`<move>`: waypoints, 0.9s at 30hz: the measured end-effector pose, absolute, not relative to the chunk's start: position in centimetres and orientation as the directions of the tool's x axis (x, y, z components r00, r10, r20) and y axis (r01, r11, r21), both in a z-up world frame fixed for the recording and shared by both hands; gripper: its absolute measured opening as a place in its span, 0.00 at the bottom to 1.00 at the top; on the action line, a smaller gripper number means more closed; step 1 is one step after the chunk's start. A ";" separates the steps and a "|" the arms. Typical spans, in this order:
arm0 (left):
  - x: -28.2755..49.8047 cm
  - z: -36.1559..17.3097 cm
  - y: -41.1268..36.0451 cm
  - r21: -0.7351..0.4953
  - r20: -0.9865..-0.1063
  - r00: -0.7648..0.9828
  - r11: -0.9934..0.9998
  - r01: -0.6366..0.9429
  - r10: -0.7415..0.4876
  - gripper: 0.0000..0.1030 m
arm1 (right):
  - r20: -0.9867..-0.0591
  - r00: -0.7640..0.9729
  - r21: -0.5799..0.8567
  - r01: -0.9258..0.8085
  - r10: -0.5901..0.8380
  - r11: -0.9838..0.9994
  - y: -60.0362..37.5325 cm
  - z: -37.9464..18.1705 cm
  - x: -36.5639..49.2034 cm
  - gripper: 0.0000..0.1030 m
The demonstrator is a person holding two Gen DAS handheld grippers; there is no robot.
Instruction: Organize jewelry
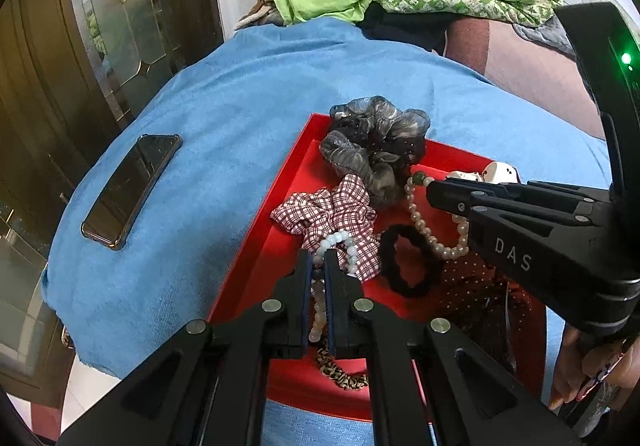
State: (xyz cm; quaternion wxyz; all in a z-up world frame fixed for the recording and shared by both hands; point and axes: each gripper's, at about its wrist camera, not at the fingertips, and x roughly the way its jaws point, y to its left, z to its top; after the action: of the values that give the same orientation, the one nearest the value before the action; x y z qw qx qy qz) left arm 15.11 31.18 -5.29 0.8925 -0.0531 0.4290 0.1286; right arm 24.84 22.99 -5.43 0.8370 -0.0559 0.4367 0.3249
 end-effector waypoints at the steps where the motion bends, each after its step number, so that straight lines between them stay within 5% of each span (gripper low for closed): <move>1: 15.1 -5.3 31.2 0.011 -0.781 0.598 0.961 -0.276 0.180 0.11 | -0.768 0.409 0.189 -0.591 0.493 0.784 23.1 -5.5 24.8 0.11; 4: 14.8 -5.1 31.3 0.009 -0.772 0.608 0.960 -0.281 0.185 0.36 | -0.768 0.413 0.188 -0.585 0.489 0.789 23.0 -5.6 24.9 0.12; 6: 14.6 -4.7 31.2 0.010 -0.759 0.622 0.959 -0.284 0.192 0.39 | -0.769 0.415 0.186 -0.582 0.486 0.791 23.0 -5.6 24.8 0.16; 8: 14.5 -4.4 31.1 0.008 -0.755 0.628 0.960 -0.280 0.190 0.39 | -0.765 0.421 0.184 -0.583 0.488 0.792 23.0 -5.4 24.8 0.37; 10: 14.4 -4.2 31.1 0.008 -0.754 0.629 0.960 -0.279 0.189 0.39 | -0.759 0.429 0.184 -0.581 0.490 0.793 22.8 -5.2 24.7 0.46; 27: 11.4 -1.9 31.1 -0.013 -0.752 0.628 0.947 -0.320 0.202 0.57 | -0.716 0.481 0.179 -0.574 0.506 0.799 20.7 -1.3 21.0 0.52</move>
State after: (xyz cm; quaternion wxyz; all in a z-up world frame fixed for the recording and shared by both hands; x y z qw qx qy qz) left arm 11.43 31.14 -1.94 0.8993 -0.0727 0.4062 0.1449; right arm 20.98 20.68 -1.31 0.8595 -0.0425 0.4010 0.3141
